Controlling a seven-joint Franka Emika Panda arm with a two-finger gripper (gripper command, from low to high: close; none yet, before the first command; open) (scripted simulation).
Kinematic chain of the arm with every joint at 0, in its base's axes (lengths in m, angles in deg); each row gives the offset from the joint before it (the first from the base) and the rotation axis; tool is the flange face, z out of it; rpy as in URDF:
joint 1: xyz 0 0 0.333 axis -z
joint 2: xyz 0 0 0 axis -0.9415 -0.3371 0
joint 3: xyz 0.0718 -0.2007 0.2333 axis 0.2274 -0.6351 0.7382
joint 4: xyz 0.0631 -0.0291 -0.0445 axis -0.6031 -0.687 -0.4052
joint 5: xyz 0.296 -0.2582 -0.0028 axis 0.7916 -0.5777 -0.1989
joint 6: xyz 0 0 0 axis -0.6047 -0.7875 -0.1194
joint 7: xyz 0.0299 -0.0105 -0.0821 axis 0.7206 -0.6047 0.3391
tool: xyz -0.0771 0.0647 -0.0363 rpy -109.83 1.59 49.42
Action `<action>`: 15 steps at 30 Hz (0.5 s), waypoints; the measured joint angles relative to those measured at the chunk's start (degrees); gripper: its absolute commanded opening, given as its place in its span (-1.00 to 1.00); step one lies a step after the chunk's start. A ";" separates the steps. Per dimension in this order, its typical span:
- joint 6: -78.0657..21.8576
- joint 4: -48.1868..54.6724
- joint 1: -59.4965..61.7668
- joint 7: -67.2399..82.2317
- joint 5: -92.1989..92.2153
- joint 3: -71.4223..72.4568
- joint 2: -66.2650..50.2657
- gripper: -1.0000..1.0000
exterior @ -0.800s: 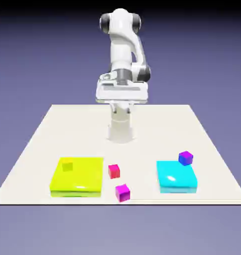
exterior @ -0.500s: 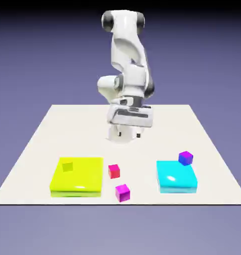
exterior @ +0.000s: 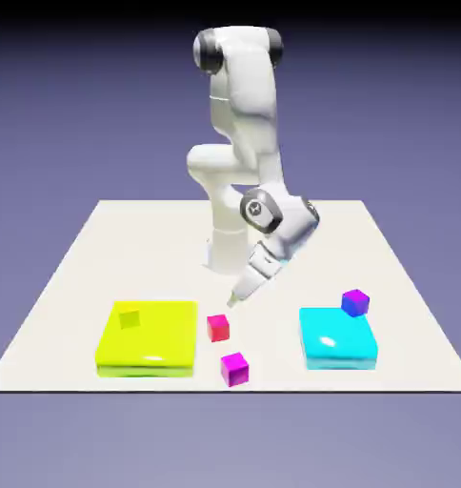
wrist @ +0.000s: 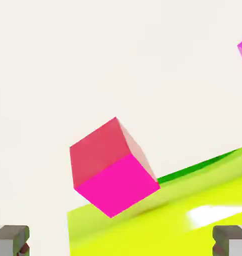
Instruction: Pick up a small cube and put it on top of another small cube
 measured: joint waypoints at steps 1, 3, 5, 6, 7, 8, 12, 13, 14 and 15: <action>-1.78 0.19 0.57 0.30 -2.49 1.11 -1.50 0.00; -5.35 0.58 1.62 0.91 -7.48 3.35 -4.49 0.00; -8.92 0.97 2.67 1.52 -12.46 5.58 -7.48 0.00; -10.71 1.16 3.20 1.82 -14.95 6.69 -8.98 0.00; -12.49 1.35 3.73 2.13 -17.44 7.81 -10.47 0.00; -14.04 1.52 4.18 2.39 -19.60 8.77 -11.77 0.00; -14.93 3.77 4.79 -0.75 -26.90 4.41 -17.99 0.00; -15.23 4.53 4.99 -1.80 -29.33 2.95 -20.07 0.00; -15.52 5.28 5.19 -2.85 -31.76 1.49 -22.14 0.00; -15.56 5.36 5.21 -2.97 -32.04 1.33 -22.38 -1.00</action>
